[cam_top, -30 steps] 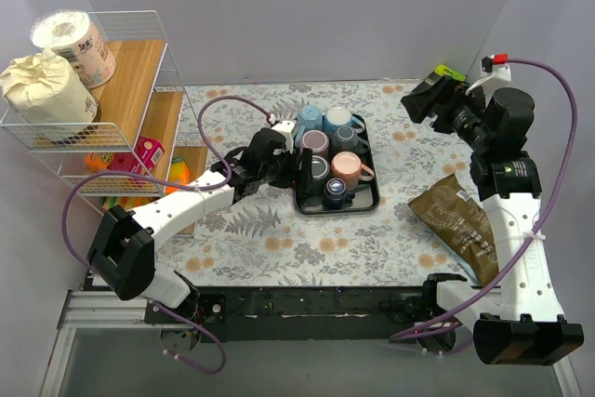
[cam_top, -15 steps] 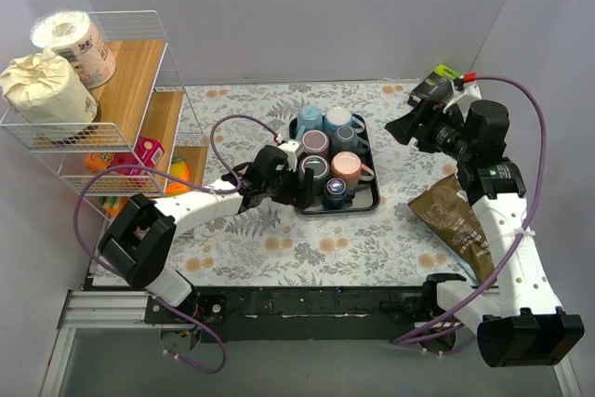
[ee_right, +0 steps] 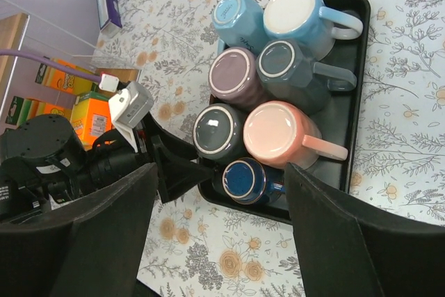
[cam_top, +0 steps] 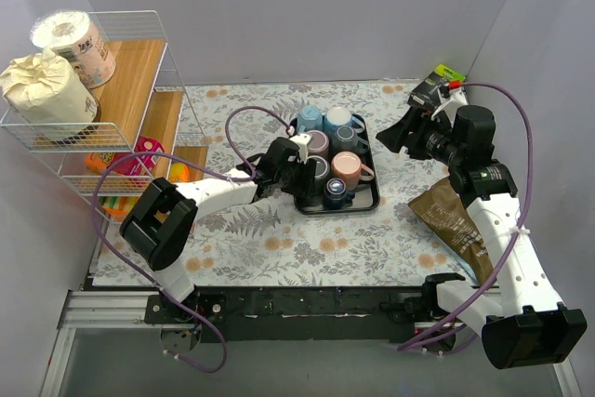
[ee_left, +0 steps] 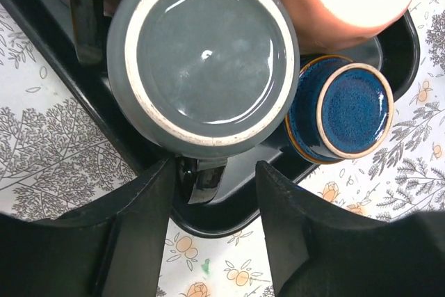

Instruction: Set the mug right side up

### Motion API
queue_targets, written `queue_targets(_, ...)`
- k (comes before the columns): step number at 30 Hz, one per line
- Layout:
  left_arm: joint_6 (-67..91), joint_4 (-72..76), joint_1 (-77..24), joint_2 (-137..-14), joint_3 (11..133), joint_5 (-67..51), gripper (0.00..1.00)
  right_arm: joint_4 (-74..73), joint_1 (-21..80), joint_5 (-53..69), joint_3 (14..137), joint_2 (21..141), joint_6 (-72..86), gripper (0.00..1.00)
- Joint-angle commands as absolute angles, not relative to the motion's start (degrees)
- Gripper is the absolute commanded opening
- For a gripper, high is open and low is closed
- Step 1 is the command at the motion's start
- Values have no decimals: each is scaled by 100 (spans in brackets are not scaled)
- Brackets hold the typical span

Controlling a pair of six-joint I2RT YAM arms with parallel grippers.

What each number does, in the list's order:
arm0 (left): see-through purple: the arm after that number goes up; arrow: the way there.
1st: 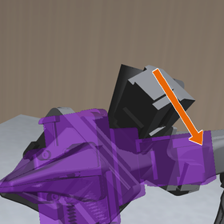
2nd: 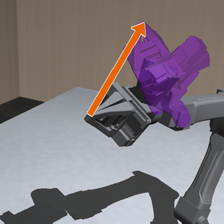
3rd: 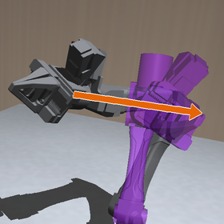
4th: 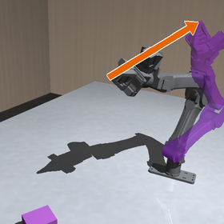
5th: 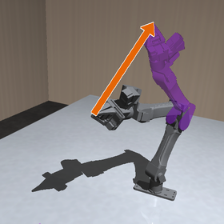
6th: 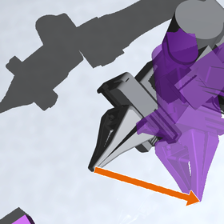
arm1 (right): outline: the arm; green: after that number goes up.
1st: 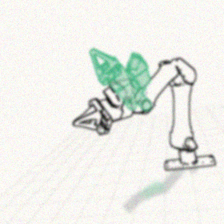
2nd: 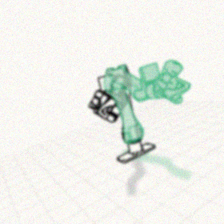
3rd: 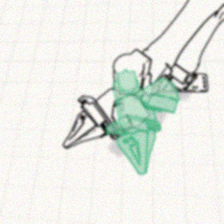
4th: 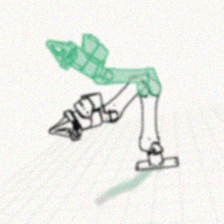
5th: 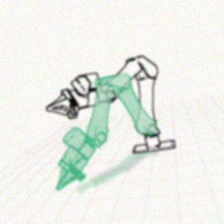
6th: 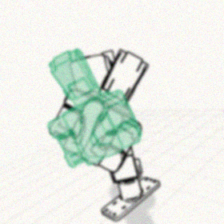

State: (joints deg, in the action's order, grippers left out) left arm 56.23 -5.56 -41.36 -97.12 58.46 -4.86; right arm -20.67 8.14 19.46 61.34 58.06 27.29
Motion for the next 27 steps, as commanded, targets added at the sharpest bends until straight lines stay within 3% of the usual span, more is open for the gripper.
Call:
queue_targets(1,5397,-571,-4131,-9650,6065,-220,45,-1978,835,1890,6056,5722,2769,80)
queue_targets(10,5309,-712,-4140,-9967,6258,-159,34,-2188,835,1688,6328,5888,2505,80)
queue_targets(12,5291,-721,-4140,-10002,6293,-150,25,-2197,844,1653,6319,5906,2513,79)
queue_targets(16,5282,-738,-4140,-10037,6346,-149,21,-2197,835,1714,6302,5924,2505,79)
queue_targets(20,5300,-747,-4140,-10063,6389,-123,0,-2232,844,1661,6345,5924,2514,79)
queue_targets(27,5256,-844,-4148,-9677,6363,-176,0,-2294,835,1740,6504,5976,2601,79)
